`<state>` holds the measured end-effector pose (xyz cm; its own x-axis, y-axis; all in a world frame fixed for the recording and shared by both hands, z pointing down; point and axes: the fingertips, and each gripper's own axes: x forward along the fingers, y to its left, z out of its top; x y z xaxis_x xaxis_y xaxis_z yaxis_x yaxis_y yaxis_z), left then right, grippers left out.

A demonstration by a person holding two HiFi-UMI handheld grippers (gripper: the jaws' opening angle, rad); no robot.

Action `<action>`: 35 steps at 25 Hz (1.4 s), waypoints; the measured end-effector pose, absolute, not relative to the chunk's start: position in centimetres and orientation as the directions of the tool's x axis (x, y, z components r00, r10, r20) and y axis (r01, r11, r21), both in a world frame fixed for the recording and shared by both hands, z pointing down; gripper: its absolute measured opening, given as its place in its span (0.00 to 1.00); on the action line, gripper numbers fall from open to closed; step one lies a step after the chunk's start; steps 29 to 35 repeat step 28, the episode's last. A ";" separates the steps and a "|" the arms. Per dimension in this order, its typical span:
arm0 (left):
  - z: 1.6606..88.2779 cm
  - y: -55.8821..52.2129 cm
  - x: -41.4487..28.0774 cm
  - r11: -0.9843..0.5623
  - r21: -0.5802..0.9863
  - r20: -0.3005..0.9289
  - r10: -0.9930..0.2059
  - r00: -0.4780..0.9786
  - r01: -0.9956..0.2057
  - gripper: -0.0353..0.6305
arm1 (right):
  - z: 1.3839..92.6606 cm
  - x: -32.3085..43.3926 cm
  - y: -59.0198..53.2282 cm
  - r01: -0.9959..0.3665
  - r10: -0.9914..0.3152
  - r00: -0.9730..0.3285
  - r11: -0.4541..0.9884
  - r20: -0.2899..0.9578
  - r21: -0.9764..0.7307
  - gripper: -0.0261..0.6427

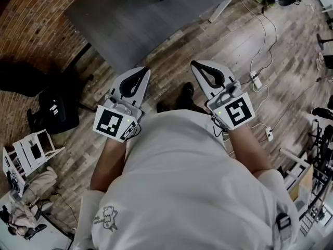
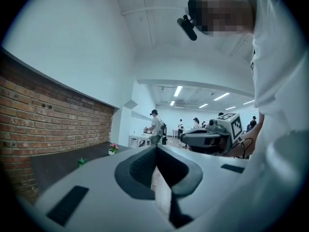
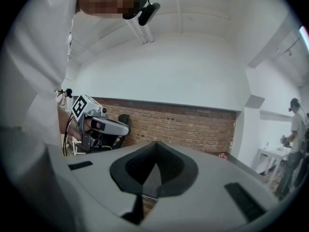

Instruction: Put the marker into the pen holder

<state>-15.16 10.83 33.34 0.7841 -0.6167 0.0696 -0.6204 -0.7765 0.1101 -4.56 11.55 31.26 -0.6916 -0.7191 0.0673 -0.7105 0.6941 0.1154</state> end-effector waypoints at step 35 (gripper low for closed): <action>32.4 12.5 -18.8 -0.781 0.114 0.026 -0.616 0.787 -0.614 0.07 | 30.2 -7.9 13.4 -0.734 -0.745 -0.665 0.666 0.060 0.135 0.05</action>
